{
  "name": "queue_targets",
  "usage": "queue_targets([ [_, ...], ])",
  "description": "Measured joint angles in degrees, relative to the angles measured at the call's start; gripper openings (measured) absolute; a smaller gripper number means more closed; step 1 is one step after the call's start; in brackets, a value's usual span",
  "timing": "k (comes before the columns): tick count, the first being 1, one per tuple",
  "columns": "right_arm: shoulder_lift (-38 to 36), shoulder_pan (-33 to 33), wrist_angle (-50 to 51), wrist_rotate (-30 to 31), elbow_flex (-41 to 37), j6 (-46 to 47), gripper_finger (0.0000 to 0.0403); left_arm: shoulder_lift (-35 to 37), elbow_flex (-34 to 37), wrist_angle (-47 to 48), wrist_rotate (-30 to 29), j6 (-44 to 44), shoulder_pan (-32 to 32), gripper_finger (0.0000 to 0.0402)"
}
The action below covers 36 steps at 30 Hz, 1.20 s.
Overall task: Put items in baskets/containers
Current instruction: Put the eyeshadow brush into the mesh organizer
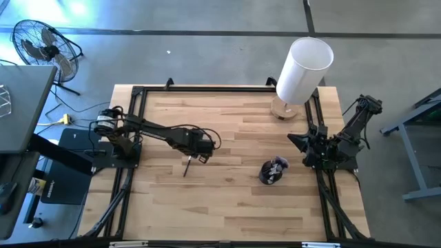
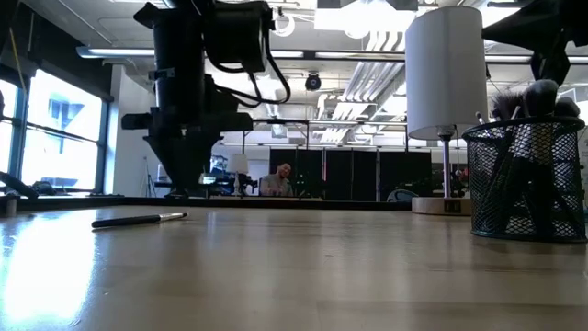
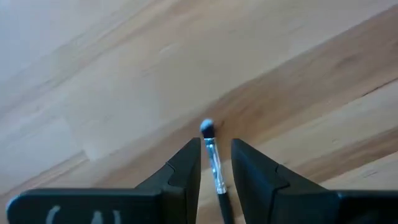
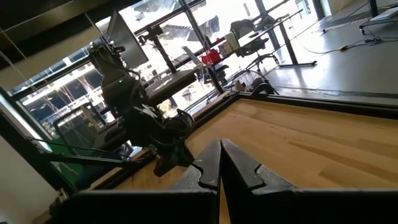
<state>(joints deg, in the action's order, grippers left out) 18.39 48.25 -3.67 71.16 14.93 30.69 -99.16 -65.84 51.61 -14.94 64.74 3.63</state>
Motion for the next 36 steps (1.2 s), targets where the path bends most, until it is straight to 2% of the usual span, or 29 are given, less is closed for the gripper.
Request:
queue_targets([
  [7,0.00,0.00,-0.04,-1.39,0.01,0.31,0.0000,-1.20,0.30,-0.56,0.27,1.54,-0.12,0.0085],
  [15,0.02,0.00,-0.37,-4.23,0.00,0.35,0.0000,-6.65,0.61,-2.39,3.26,1.67,-0.21,0.0085],
  [21,0.02,0.00,-0.47,-5.22,0.00,0.35,0.0000,-9.06,0.72,-4.44,2.40,-0.59,-0.21,0.0085],
  [27,0.02,0.00,-0.49,-7.06,-0.01,0.35,0.0000,-9.41,0.35,-6.64,-3.04,-8.55,-0.12,0.0085],
  [29,0.02,0.00,-0.48,-7.77,0.00,0.16,0.0000,-9.48,-0.66,-7.11,-3.31,-17.43,-0.48,0.0078],
  [31,0.02,0.00,-0.48,-8.93,0.01,-0.36,0.0000,-9.54,-1.57,-8.67,-1.05,-23.58,-0.79,0.0058],
  [34,0.02,0.00,-0.48,-10.99,-0.01,-0.96,0.0000,-10.15,-2.18,-10.91,2.02,-21.53,-1.20,0.0012],
  [36,0.02,0.00,-0.48,-12.63,-0.01,-1.00,0.0000,-10.82,-2.28,-11.20,3.71,-16.85,-1.28,0.0007],
])
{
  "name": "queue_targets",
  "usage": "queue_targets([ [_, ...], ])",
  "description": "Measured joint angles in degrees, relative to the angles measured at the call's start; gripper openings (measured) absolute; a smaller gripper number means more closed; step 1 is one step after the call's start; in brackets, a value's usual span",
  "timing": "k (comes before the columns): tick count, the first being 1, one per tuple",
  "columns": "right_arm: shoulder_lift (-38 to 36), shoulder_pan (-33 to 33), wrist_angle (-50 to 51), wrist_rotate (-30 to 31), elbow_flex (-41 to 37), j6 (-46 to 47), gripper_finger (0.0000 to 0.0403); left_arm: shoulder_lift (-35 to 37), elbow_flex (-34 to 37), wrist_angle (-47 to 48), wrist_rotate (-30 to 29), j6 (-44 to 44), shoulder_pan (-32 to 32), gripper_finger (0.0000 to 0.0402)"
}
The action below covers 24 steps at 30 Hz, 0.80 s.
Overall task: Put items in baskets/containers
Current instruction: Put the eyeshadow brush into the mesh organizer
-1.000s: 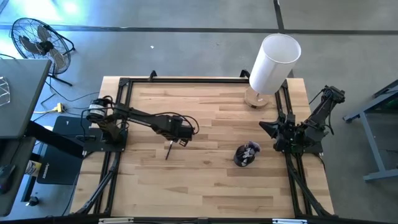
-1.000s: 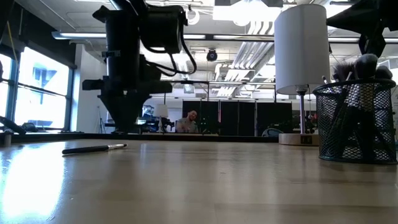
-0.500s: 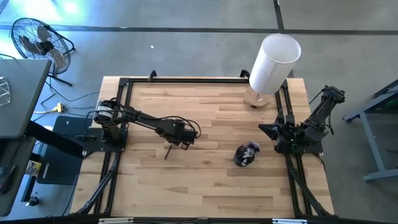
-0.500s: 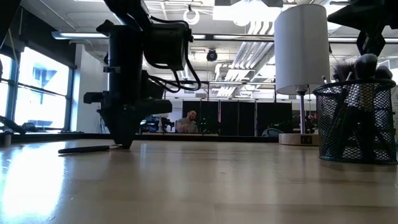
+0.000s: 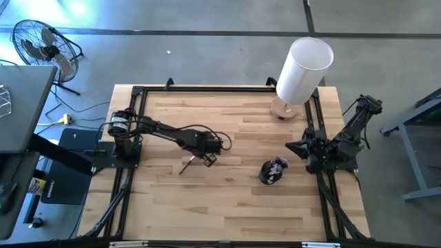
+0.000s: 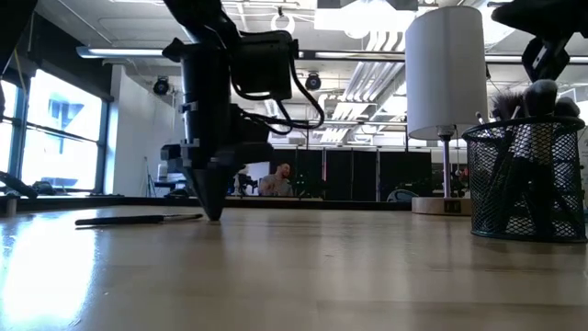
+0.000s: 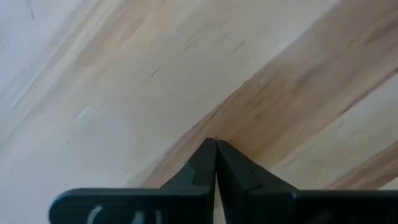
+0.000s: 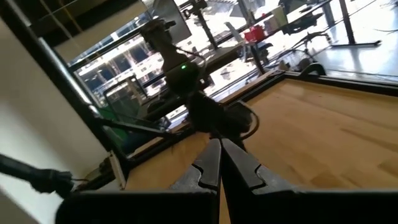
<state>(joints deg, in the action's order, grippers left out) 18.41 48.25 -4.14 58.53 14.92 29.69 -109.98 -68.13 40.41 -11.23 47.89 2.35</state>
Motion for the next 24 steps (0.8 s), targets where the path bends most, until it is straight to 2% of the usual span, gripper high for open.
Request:
queue_targets([
  [5,0.00,0.00,0.55,-4.42,0.02,-0.15,0.0000,2.28,-0.13,0.20,0.18,5.50,2.06,0.0002],
  [8,0.00,0.00,1.55,-6.79,0.00,-0.15,0.0000,4.31,-2.55,-0.23,-0.07,8.07,4.65,0.0001],
  [12,0.00,0.00,2.32,-8.46,0.00,-0.17,0.0000,9.52,-8.24,0.26,-6.77,6.46,8.01,0.0000],
  [15,0.00,0.01,2.60,-9.64,0.00,-0.15,0.0000,9.97,-13.01,1.77,-10.64,1.55,10.21,0.0001],
  [20,0.00,0.00,2.89,-10.43,0.00,-0.68,0.0000,10.56,-19.77,5.54,-10.05,-2.32,12.19,0.0001],
  [24,0.00,0.00,2.89,-11.16,0.00,-1.73,0.0000,9.99,-19.25,8.16,-7.23,-1.26,11.15,0.0018],
])
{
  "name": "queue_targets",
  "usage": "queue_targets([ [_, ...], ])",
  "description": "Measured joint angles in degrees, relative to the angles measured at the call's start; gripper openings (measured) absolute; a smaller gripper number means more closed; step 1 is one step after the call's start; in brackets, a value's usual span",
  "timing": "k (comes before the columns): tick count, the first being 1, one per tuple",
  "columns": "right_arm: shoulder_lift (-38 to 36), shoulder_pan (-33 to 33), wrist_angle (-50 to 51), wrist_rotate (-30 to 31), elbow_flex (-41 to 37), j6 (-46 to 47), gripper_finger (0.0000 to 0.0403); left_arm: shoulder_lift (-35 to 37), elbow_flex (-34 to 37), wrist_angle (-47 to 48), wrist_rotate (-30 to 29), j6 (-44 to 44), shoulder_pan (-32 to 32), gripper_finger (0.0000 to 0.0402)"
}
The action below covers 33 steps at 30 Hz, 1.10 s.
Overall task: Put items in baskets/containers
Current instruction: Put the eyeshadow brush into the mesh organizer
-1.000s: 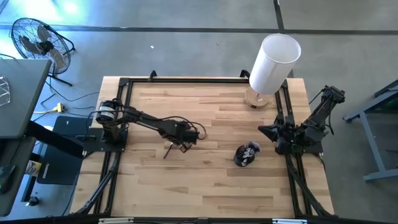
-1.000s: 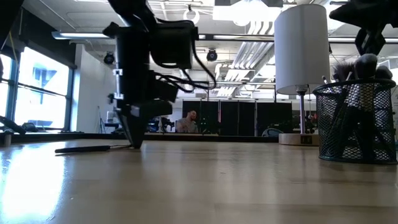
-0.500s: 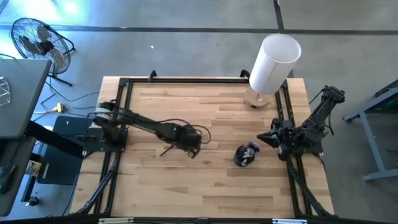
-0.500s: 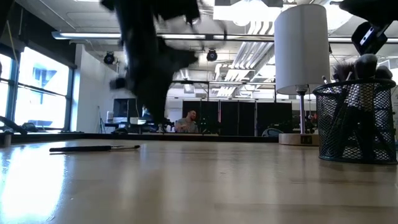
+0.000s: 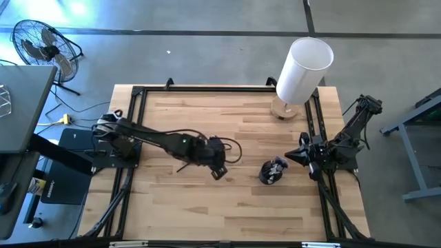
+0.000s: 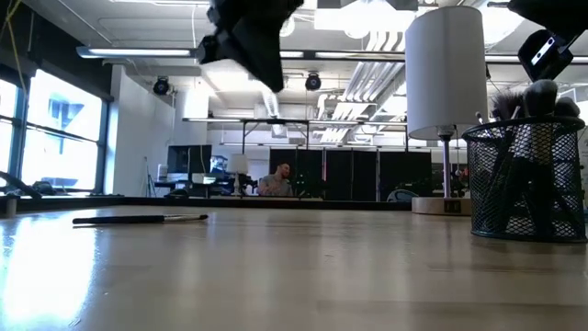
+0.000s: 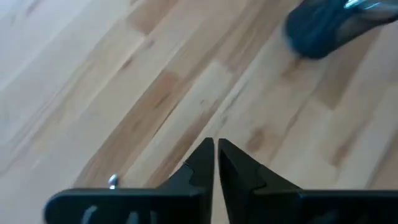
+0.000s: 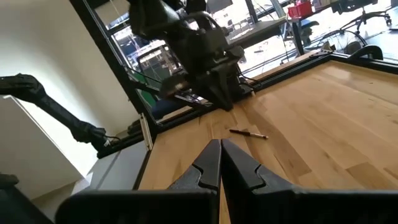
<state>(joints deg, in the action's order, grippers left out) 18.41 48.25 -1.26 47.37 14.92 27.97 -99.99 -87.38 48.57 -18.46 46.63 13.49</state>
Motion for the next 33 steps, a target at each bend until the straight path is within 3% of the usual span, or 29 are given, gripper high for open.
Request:
queue_targets([
  [7,0.00,0.00,0.00,0.02,0.00,0.02,0.0000,-0.75,5.59,2.98,7.77,1.62,-4.42,0.0100],
  [11,-0.01,0.01,0.04,0.98,0.00,0.02,0.0000,-3.78,8.11,3.04,9.35,1.53,-6.77,0.0132],
  [19,-0.02,0.00,0.59,5.00,0.00,0.04,0.0000,-9.97,9.19,2.29,14.24,-8.75,-10.30,0.0133],
  [33,-0.07,0.00,1.00,10.16,0.00,0.13,0.0000,-13.22,9.10,5.78,12.36,-14.95,-12.83,0.0133],
])
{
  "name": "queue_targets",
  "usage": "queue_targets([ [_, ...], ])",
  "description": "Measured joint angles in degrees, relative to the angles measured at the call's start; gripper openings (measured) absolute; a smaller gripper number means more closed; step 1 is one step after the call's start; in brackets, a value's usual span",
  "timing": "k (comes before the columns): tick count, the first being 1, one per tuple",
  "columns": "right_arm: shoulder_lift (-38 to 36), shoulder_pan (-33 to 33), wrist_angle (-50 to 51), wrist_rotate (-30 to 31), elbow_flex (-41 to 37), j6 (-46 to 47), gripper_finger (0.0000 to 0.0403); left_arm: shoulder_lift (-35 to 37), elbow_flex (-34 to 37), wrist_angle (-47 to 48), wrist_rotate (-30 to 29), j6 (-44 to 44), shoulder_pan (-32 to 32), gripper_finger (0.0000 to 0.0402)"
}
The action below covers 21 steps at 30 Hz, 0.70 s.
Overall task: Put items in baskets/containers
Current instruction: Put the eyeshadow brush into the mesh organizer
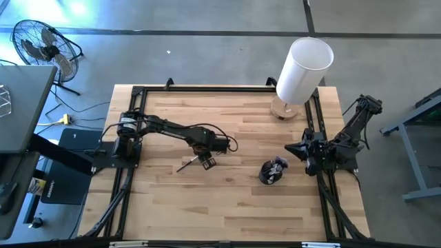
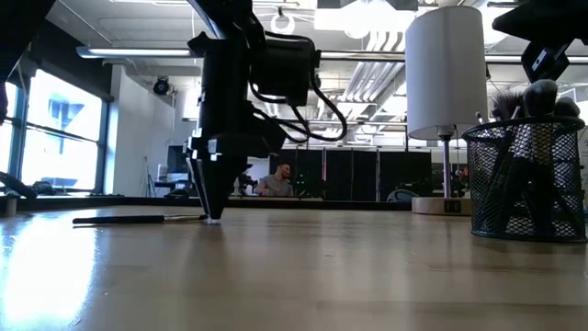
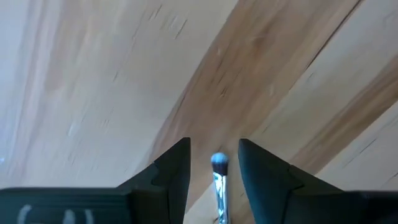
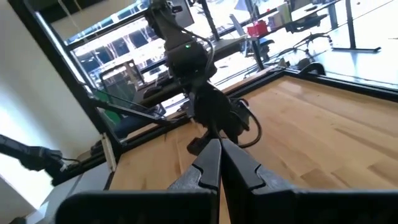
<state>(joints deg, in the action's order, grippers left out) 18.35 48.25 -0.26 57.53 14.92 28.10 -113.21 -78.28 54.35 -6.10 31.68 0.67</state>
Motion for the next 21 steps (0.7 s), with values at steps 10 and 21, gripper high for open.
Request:
queue_targets([
  [10,0.02,0.00,0.22,0.01,0.01,-0.03,0.0000,-1.38,-0.22,0.73,4.51,-0.53,0.02,0.0133],
  [21,0.02,0.00,0.25,0.01,0.00,0.31,0.0000,-3.85,-0.14,-0.36,6.31,-1.90,0.04,0.0125],
])
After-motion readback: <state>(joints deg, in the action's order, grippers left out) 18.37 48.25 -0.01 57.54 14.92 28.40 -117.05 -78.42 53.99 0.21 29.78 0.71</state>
